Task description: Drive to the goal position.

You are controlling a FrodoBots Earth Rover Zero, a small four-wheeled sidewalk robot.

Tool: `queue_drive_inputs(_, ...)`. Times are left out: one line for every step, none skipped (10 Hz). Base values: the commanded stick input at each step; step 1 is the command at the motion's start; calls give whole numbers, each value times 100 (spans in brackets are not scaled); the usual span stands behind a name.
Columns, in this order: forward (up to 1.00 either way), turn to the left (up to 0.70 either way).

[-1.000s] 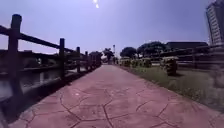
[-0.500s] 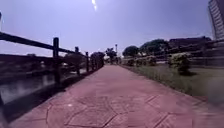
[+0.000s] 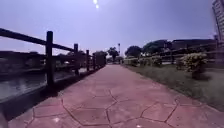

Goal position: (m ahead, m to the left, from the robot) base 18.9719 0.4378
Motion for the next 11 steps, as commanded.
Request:
queue_drive_inputs(100, 1)
queue_drive_inputs(100, 1)
queue_drive_inputs(100, 1)
queue_drive_inputs(100, 1)
queue_drive_inputs(100, 1)
queue_drive_inputs(100, 1)
queue_drive_inputs(100, 1)
queue_drive_inputs(100, 1)
queue_drive_inputs(100, 1)
queue_drive_inputs(100, 1)
queue_drive_inputs(100, 1)
